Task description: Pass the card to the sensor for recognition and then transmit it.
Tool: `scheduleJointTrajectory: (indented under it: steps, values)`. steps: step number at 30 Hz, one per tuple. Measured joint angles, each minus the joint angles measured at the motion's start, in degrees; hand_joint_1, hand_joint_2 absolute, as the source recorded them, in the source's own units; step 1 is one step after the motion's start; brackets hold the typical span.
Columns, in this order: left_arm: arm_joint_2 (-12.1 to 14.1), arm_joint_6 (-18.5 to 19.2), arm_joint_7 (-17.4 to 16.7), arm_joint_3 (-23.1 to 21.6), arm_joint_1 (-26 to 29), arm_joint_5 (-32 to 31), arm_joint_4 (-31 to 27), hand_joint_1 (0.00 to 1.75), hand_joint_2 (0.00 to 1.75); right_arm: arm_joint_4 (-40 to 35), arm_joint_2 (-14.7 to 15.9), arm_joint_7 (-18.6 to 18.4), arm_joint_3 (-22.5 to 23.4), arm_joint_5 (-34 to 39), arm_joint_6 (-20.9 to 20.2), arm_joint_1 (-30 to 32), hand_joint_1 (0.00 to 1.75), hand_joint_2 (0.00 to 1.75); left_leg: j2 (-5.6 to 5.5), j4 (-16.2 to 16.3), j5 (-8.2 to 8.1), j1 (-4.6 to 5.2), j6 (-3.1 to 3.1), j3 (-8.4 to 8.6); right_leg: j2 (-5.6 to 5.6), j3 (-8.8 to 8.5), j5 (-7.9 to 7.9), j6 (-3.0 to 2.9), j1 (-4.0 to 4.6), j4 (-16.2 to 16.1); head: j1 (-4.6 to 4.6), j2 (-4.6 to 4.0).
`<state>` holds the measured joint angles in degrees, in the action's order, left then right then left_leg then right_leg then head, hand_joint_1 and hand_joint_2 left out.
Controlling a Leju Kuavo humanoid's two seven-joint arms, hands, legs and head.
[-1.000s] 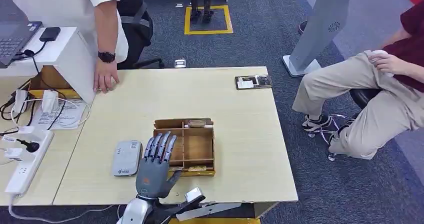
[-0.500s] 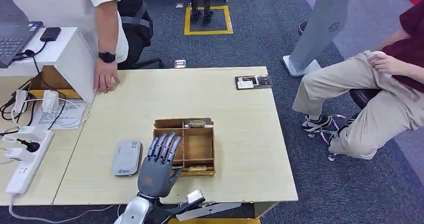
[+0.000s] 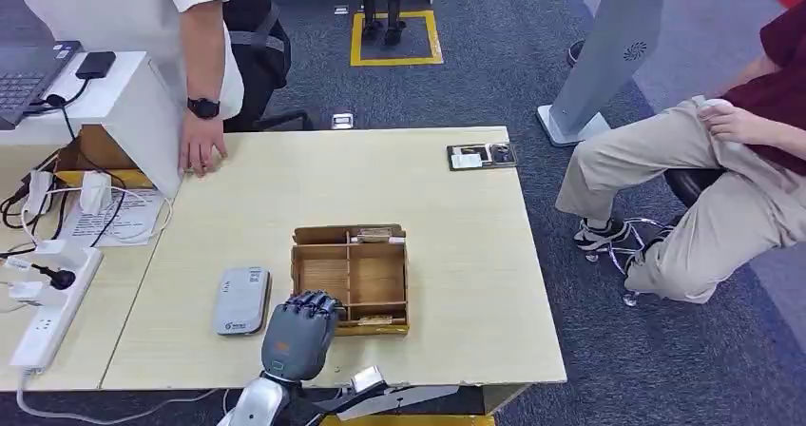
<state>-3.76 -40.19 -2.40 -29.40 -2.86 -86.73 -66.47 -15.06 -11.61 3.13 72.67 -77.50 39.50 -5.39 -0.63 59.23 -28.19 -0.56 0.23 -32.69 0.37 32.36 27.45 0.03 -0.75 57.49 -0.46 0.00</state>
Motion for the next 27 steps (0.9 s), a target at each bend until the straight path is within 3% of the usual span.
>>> scheduleJointTrajectory:
  steps: [11,14,19,22,25,27]
  values:
    - [0.4,0.0,1.8,-0.4,-0.2,1.8,0.3,1.75,1.75,0.1,0.0,0.0,0.0,-0.2,0.0,0.0,0.00,1.75,0.00,0.0,0.00,0.00,0.00,0.00,0.00,-0.01,0.00,0.00,0.00,0.0,0.00,0.00]
    - [0.4,0.0,3.8,-0.4,0.3,2.8,-0.5,1.75,1.75,0.1,0.0,0.0,0.0,-0.3,0.0,0.0,0.00,1.75,0.00,0.0,0.00,0.00,0.00,0.00,0.00,-0.01,0.00,0.00,0.00,0.0,0.00,0.00]
    - [-1.9,0.0,14.0,3.2,2.8,4.9,-7.8,1.75,1.75,0.1,0.0,-0.2,0.0,-1.1,0.0,0.0,0.00,1.75,-0.02,0.0,0.00,0.00,0.00,-0.05,-0.03,0.00,0.00,0.00,0.00,0.0,0.00,0.00]
    - [-3.9,0.0,17.7,6.3,3.0,6.1,-11.5,1.75,1.75,0.1,0.0,-0.2,-0.1,-1.4,0.0,0.0,0.00,1.75,-0.01,0.0,0.00,0.01,0.00,-0.03,-0.01,-0.01,0.00,0.00,-0.01,0.0,0.00,0.00]
    - [-8.0,0.0,28.0,11.8,2.9,10.5,-15.9,1.75,1.75,0.1,0.0,-0.6,-0.1,-1.8,0.0,0.0,0.00,1.75,-0.06,0.0,0.02,0.01,0.04,-0.06,-0.11,0.00,-0.01,0.01,-0.01,0.0,0.04,0.00]
    - [-10.6,0.0,31.0,15.5,1.6,12.0,-17.6,1.75,1.75,0.1,0.0,-0.6,-0.2,-2.3,0.0,-0.2,0.00,1.75,-0.04,0.0,0.02,0.01,0.03,-0.04,-0.08,-0.01,-0.03,0.02,-0.01,0.0,0.02,0.00]
